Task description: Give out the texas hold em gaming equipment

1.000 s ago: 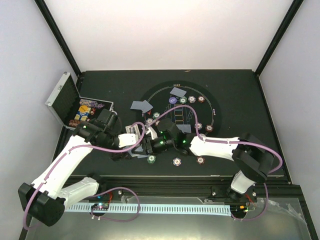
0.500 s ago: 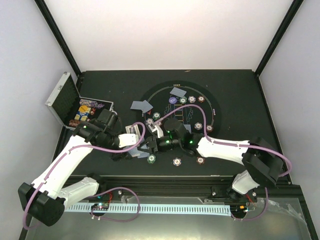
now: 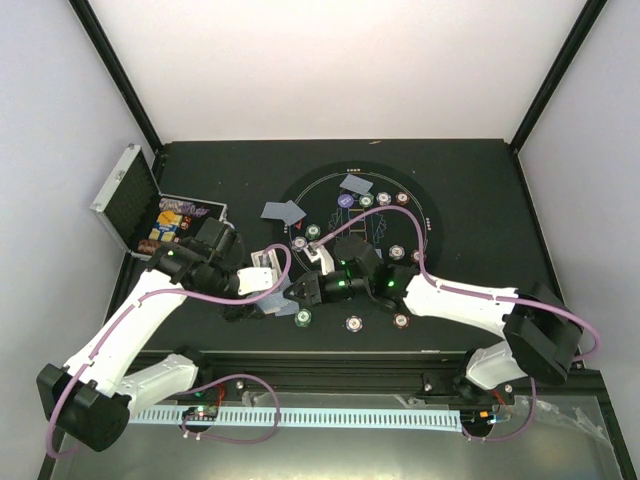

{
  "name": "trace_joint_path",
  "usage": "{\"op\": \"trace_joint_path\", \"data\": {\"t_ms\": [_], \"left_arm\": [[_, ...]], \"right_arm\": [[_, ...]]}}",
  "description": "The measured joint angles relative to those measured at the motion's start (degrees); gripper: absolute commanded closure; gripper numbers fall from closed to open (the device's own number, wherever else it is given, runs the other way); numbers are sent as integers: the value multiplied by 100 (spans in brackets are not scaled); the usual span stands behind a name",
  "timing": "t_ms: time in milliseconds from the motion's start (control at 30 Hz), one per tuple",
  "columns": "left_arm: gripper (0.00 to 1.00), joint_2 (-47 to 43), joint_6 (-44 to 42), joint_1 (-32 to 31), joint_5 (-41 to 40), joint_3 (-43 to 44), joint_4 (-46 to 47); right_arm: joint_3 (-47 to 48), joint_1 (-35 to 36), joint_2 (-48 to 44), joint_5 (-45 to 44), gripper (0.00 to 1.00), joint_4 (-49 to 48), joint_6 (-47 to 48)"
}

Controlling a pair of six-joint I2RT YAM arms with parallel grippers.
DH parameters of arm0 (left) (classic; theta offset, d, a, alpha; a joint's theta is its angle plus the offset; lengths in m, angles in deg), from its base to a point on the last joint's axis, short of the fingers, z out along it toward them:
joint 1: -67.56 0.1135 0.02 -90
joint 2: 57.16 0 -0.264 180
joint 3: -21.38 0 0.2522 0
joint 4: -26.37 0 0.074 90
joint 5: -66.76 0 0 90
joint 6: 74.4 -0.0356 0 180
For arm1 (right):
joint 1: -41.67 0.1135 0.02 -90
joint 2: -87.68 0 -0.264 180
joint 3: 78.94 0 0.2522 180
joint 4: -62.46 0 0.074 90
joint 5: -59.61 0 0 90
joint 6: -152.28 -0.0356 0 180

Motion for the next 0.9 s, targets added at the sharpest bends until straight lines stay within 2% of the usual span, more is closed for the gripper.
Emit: {"op": "trace_joint_path", "data": {"t_ms": [233, 367, 900], "left_arm": [[98, 0, 2, 0, -4, 0, 0], [98, 0, 4, 0, 0, 0, 7], [98, 0, 2, 0, 9, 0, 20]], "right_arm": [[11, -7, -184, -94, 94, 210, 118], [13, -11, -289, -138, 99, 313, 192], [-33, -216, -623, -140, 99, 629, 212]]}}
